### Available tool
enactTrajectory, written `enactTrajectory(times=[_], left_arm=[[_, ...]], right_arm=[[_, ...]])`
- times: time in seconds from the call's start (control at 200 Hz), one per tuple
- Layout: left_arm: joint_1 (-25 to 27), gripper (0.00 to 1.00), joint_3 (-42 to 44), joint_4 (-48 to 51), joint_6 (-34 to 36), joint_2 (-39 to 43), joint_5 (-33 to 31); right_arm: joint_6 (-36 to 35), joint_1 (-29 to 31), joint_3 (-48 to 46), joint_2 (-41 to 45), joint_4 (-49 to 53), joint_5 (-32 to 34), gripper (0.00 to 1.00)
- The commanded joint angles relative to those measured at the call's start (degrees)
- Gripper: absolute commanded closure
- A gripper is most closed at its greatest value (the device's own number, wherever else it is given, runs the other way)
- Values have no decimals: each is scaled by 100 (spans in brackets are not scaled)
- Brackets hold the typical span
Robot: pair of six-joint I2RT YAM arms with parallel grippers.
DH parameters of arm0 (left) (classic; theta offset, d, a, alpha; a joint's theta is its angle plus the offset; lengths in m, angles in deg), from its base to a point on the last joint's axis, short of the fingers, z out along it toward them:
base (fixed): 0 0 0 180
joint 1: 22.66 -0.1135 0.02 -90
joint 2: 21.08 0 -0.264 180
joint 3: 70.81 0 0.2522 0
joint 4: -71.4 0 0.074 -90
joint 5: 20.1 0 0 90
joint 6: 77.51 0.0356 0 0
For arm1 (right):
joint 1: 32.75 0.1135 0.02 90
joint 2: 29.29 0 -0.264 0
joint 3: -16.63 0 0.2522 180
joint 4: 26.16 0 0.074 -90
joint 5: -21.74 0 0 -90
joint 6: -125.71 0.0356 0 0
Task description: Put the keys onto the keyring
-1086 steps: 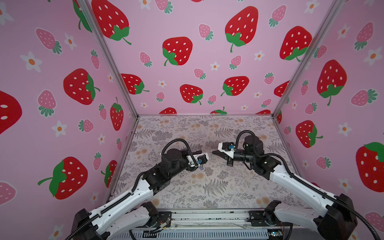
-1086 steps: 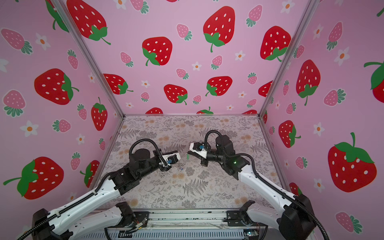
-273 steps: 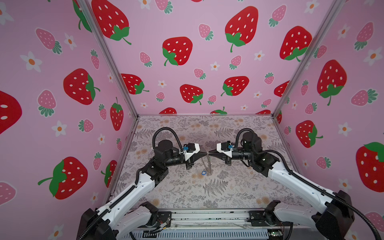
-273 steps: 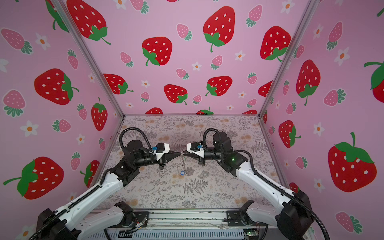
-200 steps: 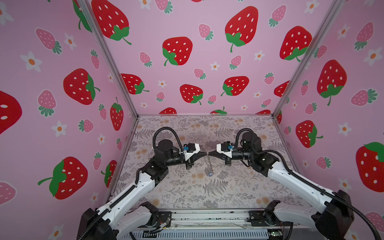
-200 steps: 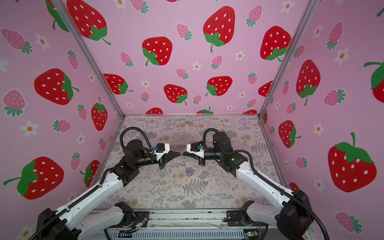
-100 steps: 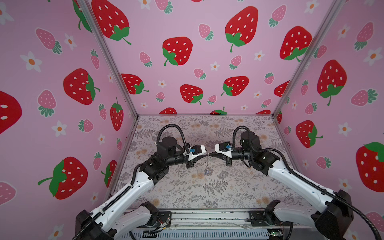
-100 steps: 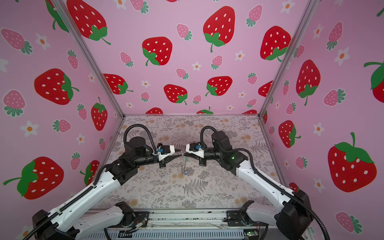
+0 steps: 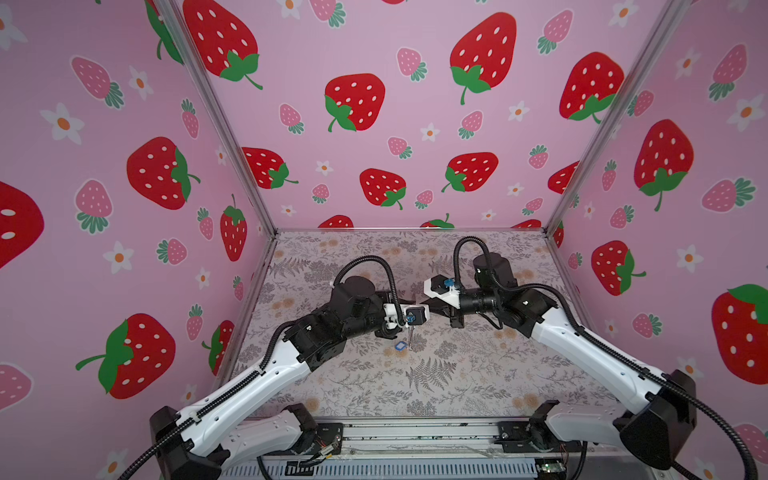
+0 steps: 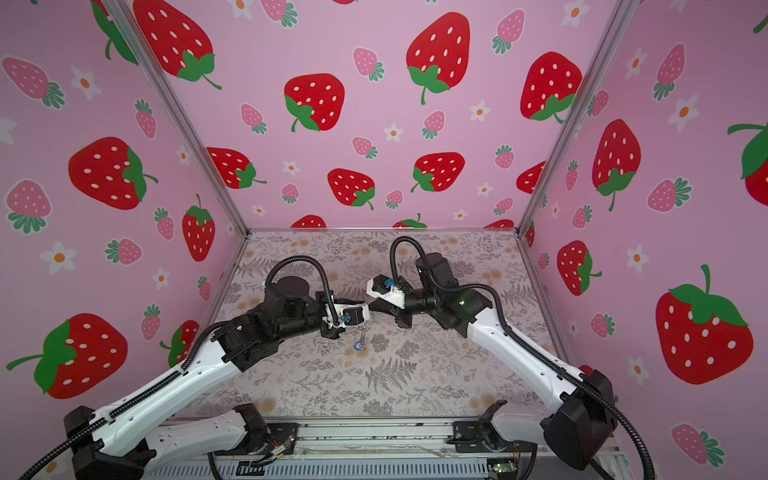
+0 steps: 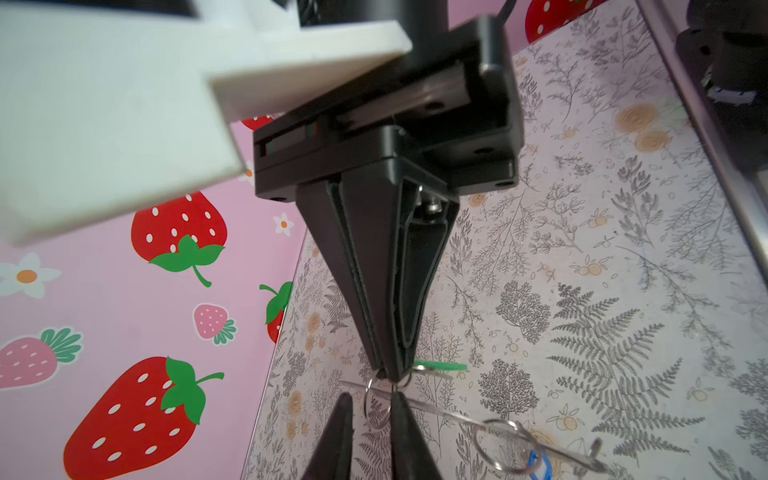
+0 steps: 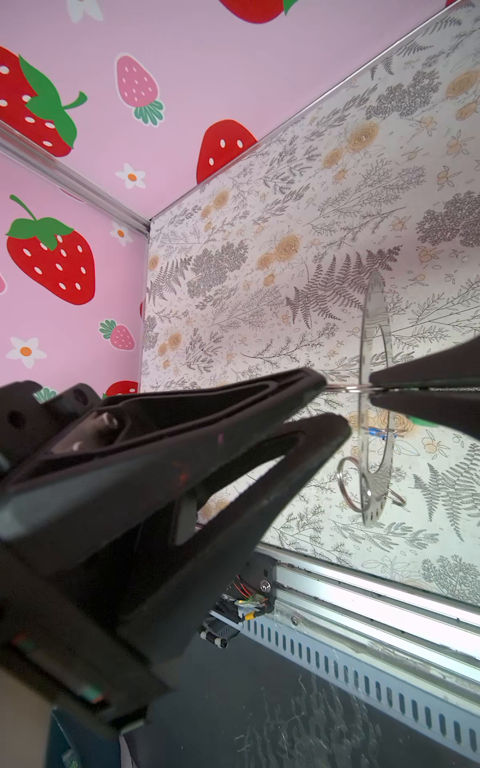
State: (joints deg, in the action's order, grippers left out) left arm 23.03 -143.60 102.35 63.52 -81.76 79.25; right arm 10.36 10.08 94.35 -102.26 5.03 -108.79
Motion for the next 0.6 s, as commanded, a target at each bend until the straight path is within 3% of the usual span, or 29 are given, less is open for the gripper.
enactTrajectory(times=[0.0,0.595], left_arm=[[75,80,-281,145,312,-20,-414],[235,79,-452,161,216,-319,-402]], right_arm=[[-38,-6,228,-2,294,-77,100],[44,36,210,6,182,-95,100]])
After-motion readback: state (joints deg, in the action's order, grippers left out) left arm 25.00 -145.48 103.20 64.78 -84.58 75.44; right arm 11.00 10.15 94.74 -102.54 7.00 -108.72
